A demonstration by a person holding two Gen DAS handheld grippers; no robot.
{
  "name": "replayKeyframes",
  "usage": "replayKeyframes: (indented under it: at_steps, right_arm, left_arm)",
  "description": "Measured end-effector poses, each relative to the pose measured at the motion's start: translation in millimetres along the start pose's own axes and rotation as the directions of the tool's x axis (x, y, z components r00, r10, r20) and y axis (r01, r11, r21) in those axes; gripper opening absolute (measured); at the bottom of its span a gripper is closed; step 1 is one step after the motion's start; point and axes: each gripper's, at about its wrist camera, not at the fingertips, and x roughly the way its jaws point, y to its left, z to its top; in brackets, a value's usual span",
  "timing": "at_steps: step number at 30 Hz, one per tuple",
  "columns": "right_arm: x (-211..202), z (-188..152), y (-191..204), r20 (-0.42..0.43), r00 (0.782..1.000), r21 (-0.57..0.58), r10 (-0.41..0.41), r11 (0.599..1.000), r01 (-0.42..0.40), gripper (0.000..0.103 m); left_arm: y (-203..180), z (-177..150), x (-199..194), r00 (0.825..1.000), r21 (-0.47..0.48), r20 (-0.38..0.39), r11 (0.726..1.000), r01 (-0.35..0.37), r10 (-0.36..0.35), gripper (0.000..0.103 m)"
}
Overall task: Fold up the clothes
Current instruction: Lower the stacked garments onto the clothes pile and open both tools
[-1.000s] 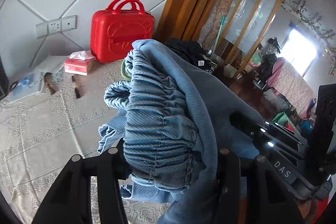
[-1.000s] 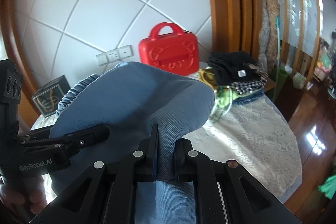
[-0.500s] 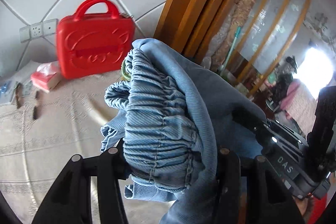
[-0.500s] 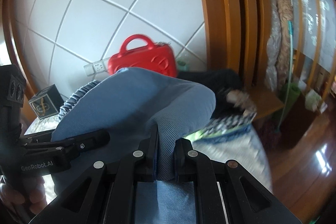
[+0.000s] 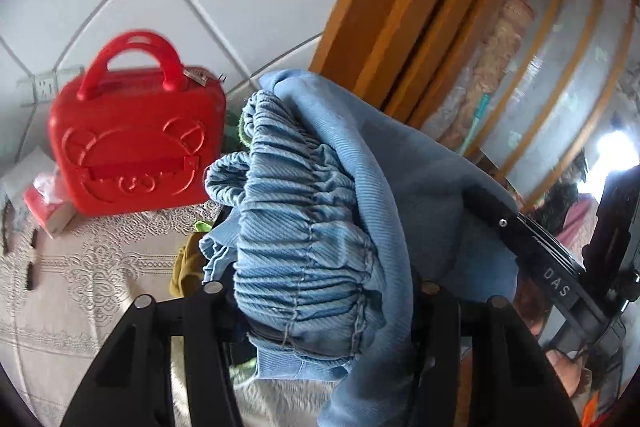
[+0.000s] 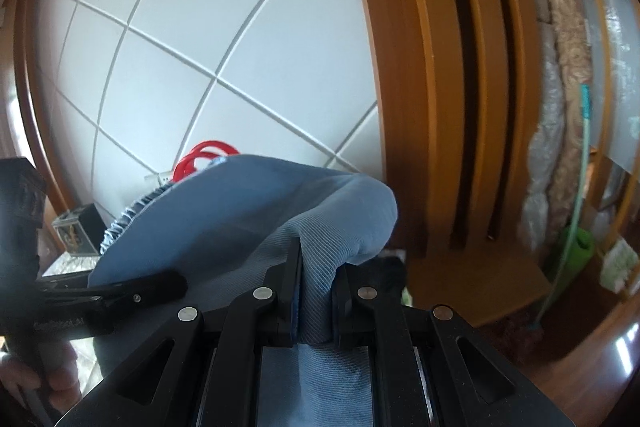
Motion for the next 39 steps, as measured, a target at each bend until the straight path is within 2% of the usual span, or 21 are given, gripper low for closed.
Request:
replayKeyframes:
  at_steps: [1,2,3,4,5,6,8,10,11,12,16,18,21,23,25,28,29,32,36,39]
  right_arm:
    - [10.4,2.0,-6.2,-0.007,1.000,0.001,0.013,1.000,-0.013,0.011]
    - [25.6,1.2,-13.4,-0.025,0.999,0.003,0.024,1.000,-0.024,0.012]
    - [39.9,0.2,-20.1,-0.043,0.999,0.005,0.031,1.000,-0.031,0.017]
    - [52.1,-2.4,-25.8,-0.069,0.997,0.009,0.017,1.000,-0.016,0.023]
    - [69.9,-8.7,-33.0,-0.112,0.993,0.017,-0.024,1.000,0.027,0.033]
    - [88.7,-17.6,-41.9,-0.162,0.984,0.031,-0.077,0.996,0.083,0.049]
    - [110.7,-31.9,-53.5,-0.223,0.970,0.058,-0.100,0.992,0.116,0.064]
    - [124.0,-44.3,-58.8,-0.258,0.962,0.080,-0.094,0.990,0.119,0.066]
    - [127.9,-48.6,-58.1,-0.268,0.959,0.082,-0.098,0.989,0.124,0.072]
    - [128.4,-49.9,-57.0,-0.268,0.958,0.082,-0.102,0.988,0.128,0.082]
    - [119.2,-46.9,-51.1,-0.247,0.962,0.076,-0.118,0.987,0.141,0.089]
    - [107.0,-45.4,-46.2,-0.233,0.962,0.062,-0.139,0.986,0.158,0.102]
    - [82.3,-47.4,-30.3,-0.206,0.968,0.035,-0.145,0.987,0.155,0.103]
    - [61.9,-50.1,-24.3,-0.184,0.972,0.020,-0.145,0.988,0.151,0.103]
    - [47.7,-51.3,-21.0,-0.173,0.973,0.011,-0.156,0.987,0.160,0.103]
    - [21.4,-58.6,-15.9,-0.161,0.974,0.010,-0.159,0.987,0.162,0.103]
    - [15.1,-61.3,-14.9,-0.162,0.974,0.013,-0.158,0.987,0.163,0.103]
    - [-1.4,-70.4,-13.5,-0.164,0.974,0.029,-0.153,0.987,0.160,0.103]
    - [-16.8,-82.0,-10.8,-0.170,0.975,0.041,-0.141,0.988,0.150,0.103]
    - [-23.4,-88.4,-10.0,-0.168,0.974,0.048,-0.150,0.986,0.160,0.103]
  left_arm:
    - [7.0,0.8,12.7,1.000,-0.010,-0.014,1.000,-0.025,0.025,0.059]
    - [15.1,-0.1,26.6,0.998,-0.023,-0.025,0.998,-0.062,0.061,0.067]
    - [24.7,-4.3,42.2,0.993,-0.033,-0.042,0.993,-0.110,0.109,0.077]
    - [34.2,-9.6,57.7,0.984,-0.037,-0.091,0.987,-0.156,0.152,0.083]
    - [43.5,-15.0,73.1,0.971,-0.037,-0.139,0.979,-0.199,0.193,0.087]
    - [50.2,-21.4,84.4,0.965,-0.039,-0.176,0.978,-0.203,0.193,0.087]
    - [60.1,-32.6,101.0,0.952,-0.032,-0.224,0.975,-0.221,0.208,0.087]
    - [62.7,-36.1,103.2,0.950,-0.024,-0.218,0.972,-0.233,0.222,0.098]
    - [63.7,-36.6,102.8,0.951,-0.022,-0.214,0.972,-0.233,0.223,0.103]
    - [63.1,-37.0,99.2,0.953,-0.014,-0.204,0.973,-0.231,0.223,0.103]
    - [51.3,-35.2,81.1,0.958,0.042,-0.159,0.971,-0.234,0.238,0.103]
    - [38.3,-34.4,68.3,0.959,0.087,-0.129,0.966,-0.243,0.253,0.103]
    - [21.7,-32.4,45.8,0.967,0.137,-0.079,0.963,-0.231,0.243,0.103]
    - [10.8,-33.8,29.8,0.972,0.165,-0.073,0.964,-0.211,0.225,0.103]
    - [-3.6,-32.3,15.7,0.962,0.197,-0.048,0.946,-0.256,0.270,0.103]
    - [-15.6,-36.6,-1.5,0.969,0.196,-0.014,0.951,-0.241,0.248,0.103]
    - [-14.7,-38.6,-3.6,0.969,0.180,-0.012,0.954,-0.240,0.246,0.103]
    - [-10.4,-42.0,-0.5,0.970,0.140,-0.069,0.965,-0.220,0.232,0.103]
    - [-24.6,-50.4,-1.2,0.962,0.210,-0.068,0.947,-0.244,0.263,0.103]
    - [-29.1,-54.5,-4.0,0.966,0.211,-0.070,0.950,-0.229,0.248,0.103]
